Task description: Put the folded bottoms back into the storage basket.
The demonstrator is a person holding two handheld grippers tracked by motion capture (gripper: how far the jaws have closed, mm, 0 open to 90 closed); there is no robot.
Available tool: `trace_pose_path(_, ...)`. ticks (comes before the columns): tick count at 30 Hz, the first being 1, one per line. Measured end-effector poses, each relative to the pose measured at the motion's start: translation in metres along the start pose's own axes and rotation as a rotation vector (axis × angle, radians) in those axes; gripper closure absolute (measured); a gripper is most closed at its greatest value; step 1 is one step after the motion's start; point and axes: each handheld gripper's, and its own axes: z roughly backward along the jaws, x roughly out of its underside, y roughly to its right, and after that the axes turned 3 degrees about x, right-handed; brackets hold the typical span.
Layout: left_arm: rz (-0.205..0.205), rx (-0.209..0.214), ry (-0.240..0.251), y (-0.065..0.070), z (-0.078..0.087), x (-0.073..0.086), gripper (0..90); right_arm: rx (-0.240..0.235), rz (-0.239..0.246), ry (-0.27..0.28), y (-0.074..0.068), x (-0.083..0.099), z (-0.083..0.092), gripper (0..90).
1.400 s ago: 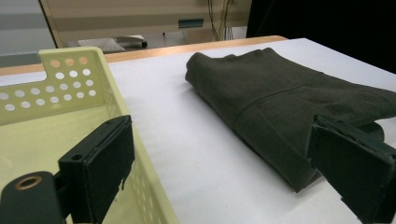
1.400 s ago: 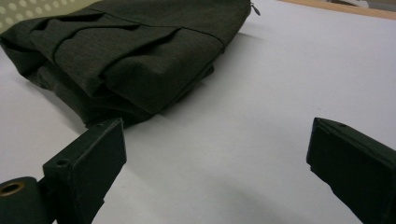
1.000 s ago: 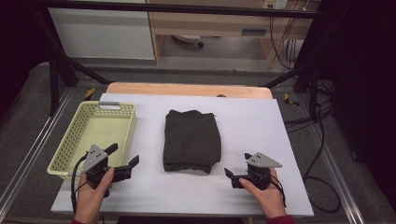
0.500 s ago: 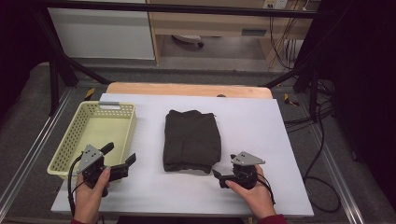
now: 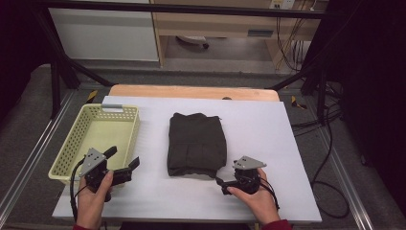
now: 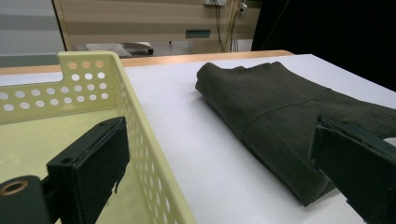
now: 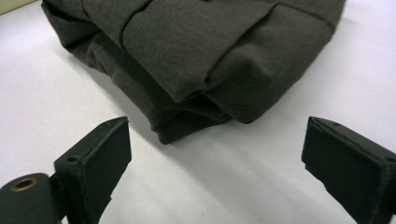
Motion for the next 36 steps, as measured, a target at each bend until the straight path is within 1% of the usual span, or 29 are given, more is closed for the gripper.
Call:
trace_pose_path(5, 0.006, -0.003, -0.001, -0.001, 0.000, 0.000, 5.1, -0.019, 0.002, -0.017, -0.003, -0.001, -0.005, 12.2)
trace_pose_path(7, 0.005, -0.004, -0.002, -0.001, 0.000, 0.000, 5.2, -0.025, 0.012, -0.024, -0.004, 0.000, -0.007, 14.3)
trace_pose_path(11, 0.001, -0.004, -0.007, -0.001, -0.001, 0.000, 5.4, -0.042, 0.011, -0.033, -0.004, 0.001, -0.008, 22.0)
trace_pose_path(14, -0.001, -0.007, -0.017, -0.001, -0.003, 0.001, 5.7, -0.045, 0.018, -0.032, -0.003, 0.001, -0.009, 28.0)
trace_pose_path(16, 0.000, -0.008, -0.017, -0.001, -0.003, 0.001, 5.8, -0.045, 0.015, -0.043, -0.002, 0.001, -0.011, 30.4)
trace_pose_path(20, -0.001, -0.010, -0.019, -0.001, -0.003, 0.001, 6.0, -0.049, 0.031, -0.061, -0.002, 0.003, -0.013, 35.9)
trace_pose_path(24, -0.001, -0.010, -0.021, -0.001, -0.004, 0.002, 6.3, -0.050, 0.037, -0.064, -0.002, 0.003, -0.013, 38.5)
trace_pose_path(26, -0.002, -0.011, -0.021, -0.001, -0.004, 0.002, 6.3, -0.051, 0.044, -0.077, -0.002, 0.004, -0.015, 39.3)
trace_pose_path(28, -0.006, -0.012, -0.022, -0.001, -0.004, 0.002, 6.3, -0.065, 0.032, -0.090, -0.003, 0.004, -0.018, 39.3)
trace_pose_path(31, -0.007, -0.014, -0.021, 0.000, -0.004, 0.002, 6.4, -0.076, 0.040, -0.096, -0.008, 0.003, -0.024, 38.9)
trace_pose_path(33, -0.008, -0.014, -0.021, 0.000, -0.005, 0.002, 6.4, -0.071, 0.057, -0.099, -0.012, 0.001, -0.029, 37.4)
trace_pose_path(34, -0.008, -0.014, -0.021, 0.000, -0.004, 0.002, 6.4, -0.063, 0.066, -0.095, -0.013, -0.001, -0.031, 38.3)
trace_pose_path(36, -0.008, -0.013, -0.020, -0.001, -0.004, 0.002, 6.4, -0.052, 0.063, -0.091, -0.015, -0.002, -0.033, 41.8)
